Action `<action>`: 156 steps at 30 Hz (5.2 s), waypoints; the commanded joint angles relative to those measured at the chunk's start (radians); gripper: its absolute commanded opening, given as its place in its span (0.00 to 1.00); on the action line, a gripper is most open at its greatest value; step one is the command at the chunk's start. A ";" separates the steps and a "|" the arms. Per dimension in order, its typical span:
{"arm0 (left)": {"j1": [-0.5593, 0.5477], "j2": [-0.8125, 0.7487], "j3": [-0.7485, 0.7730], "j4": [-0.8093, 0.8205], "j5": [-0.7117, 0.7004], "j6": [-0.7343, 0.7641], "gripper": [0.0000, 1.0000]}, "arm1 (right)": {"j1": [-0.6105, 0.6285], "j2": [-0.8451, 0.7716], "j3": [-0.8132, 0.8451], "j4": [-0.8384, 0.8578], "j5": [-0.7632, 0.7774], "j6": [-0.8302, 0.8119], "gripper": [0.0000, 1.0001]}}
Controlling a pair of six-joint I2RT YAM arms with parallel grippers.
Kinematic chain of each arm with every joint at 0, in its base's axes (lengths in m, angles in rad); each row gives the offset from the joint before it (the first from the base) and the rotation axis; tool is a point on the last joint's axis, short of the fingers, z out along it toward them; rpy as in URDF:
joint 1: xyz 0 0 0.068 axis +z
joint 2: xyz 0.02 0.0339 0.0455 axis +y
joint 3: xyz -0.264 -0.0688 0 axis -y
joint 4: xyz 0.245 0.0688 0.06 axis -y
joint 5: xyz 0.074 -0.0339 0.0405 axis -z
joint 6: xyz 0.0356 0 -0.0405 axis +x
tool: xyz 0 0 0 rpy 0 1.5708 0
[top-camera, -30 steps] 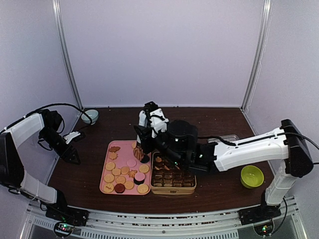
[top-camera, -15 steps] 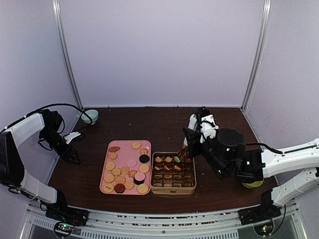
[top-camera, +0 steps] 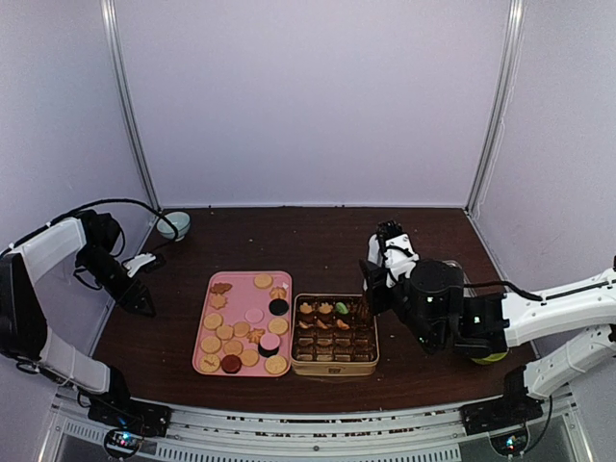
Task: Pack the cookies
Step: Place the fake cookies in the empty pocket of the box, then position the fake cookies on the plate, then pick up the fake cookies from the plate, then place the fake cookies in the empty pocket of the box.
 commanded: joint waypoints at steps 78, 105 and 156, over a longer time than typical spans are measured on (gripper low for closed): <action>0.028 -0.067 -0.023 -0.001 -0.011 0.027 0.58 | 0.065 1.060 1.154 0.020 -0.409 -0.032 0.32; 0.027 -0.052 -0.019 0.000 -0.008 0.023 0.57 | 0.055 1.045 1.017 0.035 -0.378 -0.009 0.36; 0.027 -0.036 -0.017 0.003 0.015 0.020 0.56 | 0.037 0.258 0.144 0.291 -0.224 0.126 0.00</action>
